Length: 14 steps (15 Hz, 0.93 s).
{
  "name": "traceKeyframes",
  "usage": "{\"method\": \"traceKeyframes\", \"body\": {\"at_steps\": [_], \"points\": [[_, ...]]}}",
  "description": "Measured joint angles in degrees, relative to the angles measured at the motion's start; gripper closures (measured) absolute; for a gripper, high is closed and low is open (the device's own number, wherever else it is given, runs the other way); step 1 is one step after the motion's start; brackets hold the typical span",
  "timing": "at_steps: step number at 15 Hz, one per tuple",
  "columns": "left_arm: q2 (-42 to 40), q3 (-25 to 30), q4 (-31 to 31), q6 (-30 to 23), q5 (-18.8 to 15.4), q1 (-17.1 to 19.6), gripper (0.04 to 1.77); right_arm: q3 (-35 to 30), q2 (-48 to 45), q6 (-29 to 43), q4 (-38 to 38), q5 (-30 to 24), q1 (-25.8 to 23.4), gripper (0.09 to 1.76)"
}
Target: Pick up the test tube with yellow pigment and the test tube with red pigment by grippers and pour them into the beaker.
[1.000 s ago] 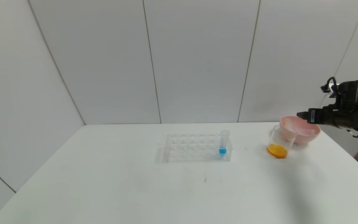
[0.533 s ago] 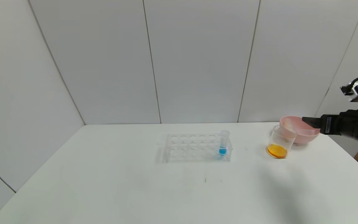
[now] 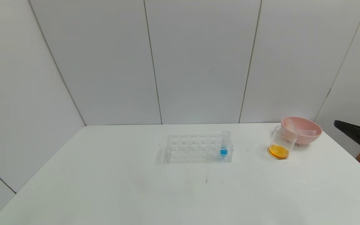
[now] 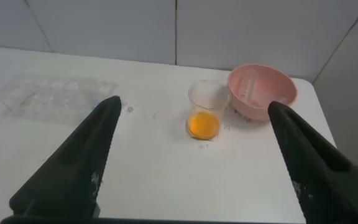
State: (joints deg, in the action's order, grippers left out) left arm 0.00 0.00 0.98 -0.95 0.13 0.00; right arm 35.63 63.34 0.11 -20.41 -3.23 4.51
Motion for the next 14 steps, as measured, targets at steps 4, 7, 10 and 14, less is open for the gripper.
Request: {"method": "traceKeyframes", "body": {"at_steps": [4,7,10,14], "points": [[0.00,0.00,0.00,0.00,0.00,0.00,0.09,-1.12,-16.93,-1.28,8.92,1.84,3.34,0.15],[0.00,0.00,0.00,0.00,0.02,0.00,0.09,-1.16,-27.08,-3.19,12.53,6.13,2.57,0.15],[0.00,0.00,0.00,0.00,0.02,0.00,0.09,-0.72,-36.04,-8.25,18.05,11.79,0.33,0.15],[0.00,0.00,0.00,0.00,0.00,0.00,0.09,-1.44,-46.68,-10.18,22.04,11.81,-2.28,0.15]]}}
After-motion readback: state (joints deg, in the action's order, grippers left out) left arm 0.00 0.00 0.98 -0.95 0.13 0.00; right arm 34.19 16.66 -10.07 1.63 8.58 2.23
